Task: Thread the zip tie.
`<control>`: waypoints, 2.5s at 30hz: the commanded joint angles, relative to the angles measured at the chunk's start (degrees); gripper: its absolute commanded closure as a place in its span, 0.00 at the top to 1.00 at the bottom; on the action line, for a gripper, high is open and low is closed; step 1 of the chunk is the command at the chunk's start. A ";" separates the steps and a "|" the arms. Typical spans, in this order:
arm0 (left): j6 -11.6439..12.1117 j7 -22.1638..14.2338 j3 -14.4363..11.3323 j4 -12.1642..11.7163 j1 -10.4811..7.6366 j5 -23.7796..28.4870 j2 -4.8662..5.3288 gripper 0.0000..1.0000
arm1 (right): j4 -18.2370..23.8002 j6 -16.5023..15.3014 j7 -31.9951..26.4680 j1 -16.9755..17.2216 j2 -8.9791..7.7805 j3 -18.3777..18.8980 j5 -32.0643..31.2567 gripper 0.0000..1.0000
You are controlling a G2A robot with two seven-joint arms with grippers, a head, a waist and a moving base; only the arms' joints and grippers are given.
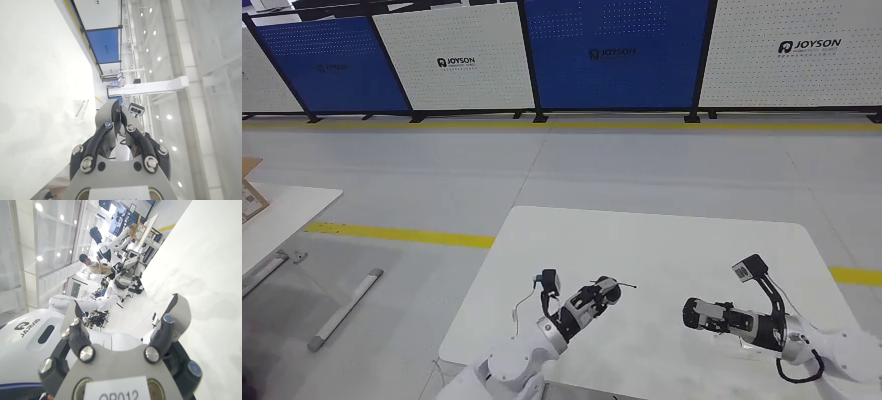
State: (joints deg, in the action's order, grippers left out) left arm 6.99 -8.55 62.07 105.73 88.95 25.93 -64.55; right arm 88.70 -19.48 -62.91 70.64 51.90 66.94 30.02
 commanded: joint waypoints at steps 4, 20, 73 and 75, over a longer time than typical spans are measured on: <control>2.71 1.08 5.06 10.11 4.30 -0.34 0.68 0.00 | 0.00 0.00 0.00 0.00 0.00 0.00 0.00 1.00; 2.88 1.84 7.54 14.40 6.79 0.75 0.92 0.00 | 0.00 0.00 0.00 0.00 0.00 0.00 0.00 1.00; -0.75 -1.56 6.94 12.00 5.06 -5.36 0.74 0.00 | 0.00 0.00 0.00 0.00 0.00 0.00 0.00 1.00; -0.75 -1.56 6.94 12.00 5.06 -5.36 0.74 0.00 | 0.00 0.00 0.00 0.00 0.00 0.00 0.00 1.00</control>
State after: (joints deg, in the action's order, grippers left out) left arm 6.24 -10.11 69.01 117.73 94.01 20.58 -63.81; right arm 88.70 -19.48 -62.91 70.64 51.90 66.94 30.02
